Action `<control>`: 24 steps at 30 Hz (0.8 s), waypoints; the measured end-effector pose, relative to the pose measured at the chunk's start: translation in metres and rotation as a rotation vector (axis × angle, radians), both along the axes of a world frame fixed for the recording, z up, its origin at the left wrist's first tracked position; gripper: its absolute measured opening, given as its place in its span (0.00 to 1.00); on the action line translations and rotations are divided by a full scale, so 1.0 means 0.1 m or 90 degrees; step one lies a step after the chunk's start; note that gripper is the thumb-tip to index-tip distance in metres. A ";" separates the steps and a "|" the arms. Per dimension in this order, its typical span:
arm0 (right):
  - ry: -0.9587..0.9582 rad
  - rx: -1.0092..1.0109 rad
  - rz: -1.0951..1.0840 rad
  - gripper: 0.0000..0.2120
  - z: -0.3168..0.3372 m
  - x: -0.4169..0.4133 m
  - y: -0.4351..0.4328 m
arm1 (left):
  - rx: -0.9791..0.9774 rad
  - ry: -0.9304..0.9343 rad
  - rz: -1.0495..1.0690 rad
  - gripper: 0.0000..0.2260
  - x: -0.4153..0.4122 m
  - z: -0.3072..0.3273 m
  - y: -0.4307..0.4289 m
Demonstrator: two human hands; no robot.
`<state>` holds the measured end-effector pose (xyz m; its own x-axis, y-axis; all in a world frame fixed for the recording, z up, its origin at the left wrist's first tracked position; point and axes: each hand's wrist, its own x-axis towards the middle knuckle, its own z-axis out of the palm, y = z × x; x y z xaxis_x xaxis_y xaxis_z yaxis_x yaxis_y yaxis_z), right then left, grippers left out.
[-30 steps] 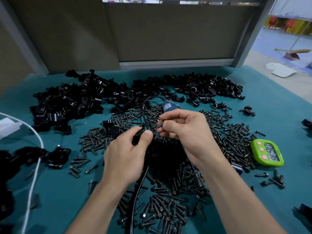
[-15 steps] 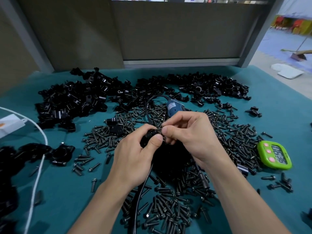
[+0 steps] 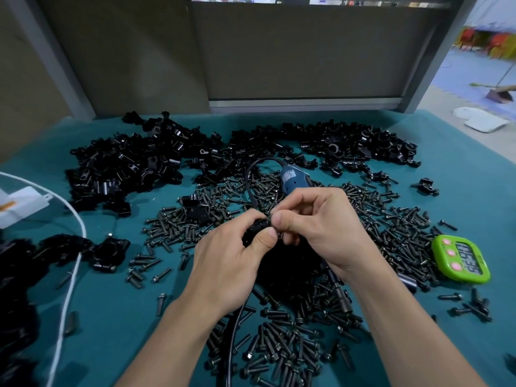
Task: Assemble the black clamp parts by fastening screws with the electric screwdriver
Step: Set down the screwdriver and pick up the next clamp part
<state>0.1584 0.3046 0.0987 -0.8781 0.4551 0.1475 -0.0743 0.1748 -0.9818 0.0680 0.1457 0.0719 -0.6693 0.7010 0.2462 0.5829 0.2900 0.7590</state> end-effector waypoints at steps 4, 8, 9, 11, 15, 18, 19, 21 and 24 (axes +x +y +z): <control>-0.055 0.148 -0.036 0.14 0.00 -0.02 -0.04 | -0.001 0.019 -0.013 0.18 0.04 0.03 -0.02; -0.091 0.257 -0.065 0.24 0.00 -0.06 -0.15 | 0.003 0.025 -0.029 0.24 0.03 0.04 -0.03; -0.097 0.267 -0.074 0.26 0.01 -0.06 -0.17 | 0.005 0.026 -0.029 0.23 0.03 0.04 -0.03; -0.104 0.272 -0.081 0.26 0.03 -0.03 -0.16 | 0.003 0.033 -0.021 0.22 0.01 0.03 -0.03; -0.128 0.234 0.003 0.09 0.10 0.06 -0.04 | -0.012 0.027 -0.007 0.17 -0.03 0.01 -0.02; -0.133 0.259 0.020 0.09 0.08 0.05 -0.06 | -0.005 0.014 -0.012 0.18 -0.05 -0.01 -0.02; -0.131 0.282 0.021 0.10 0.08 0.04 -0.08 | 0.002 0.007 -0.019 0.19 -0.05 -0.01 -0.02; -0.127 0.325 0.019 0.11 0.08 0.03 -0.13 | 0.011 0.001 -0.029 0.20 -0.05 -0.02 -0.03; -0.127 0.374 0.006 0.15 0.08 0.04 -0.16 | 0.016 -0.003 -0.046 0.20 -0.07 -0.01 -0.05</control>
<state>0.1622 0.2881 0.1065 -0.9181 0.3403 0.2034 0.0971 0.6904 -0.7168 0.0612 0.1407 0.0704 -0.6189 0.7409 0.2607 0.5976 0.2289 0.7684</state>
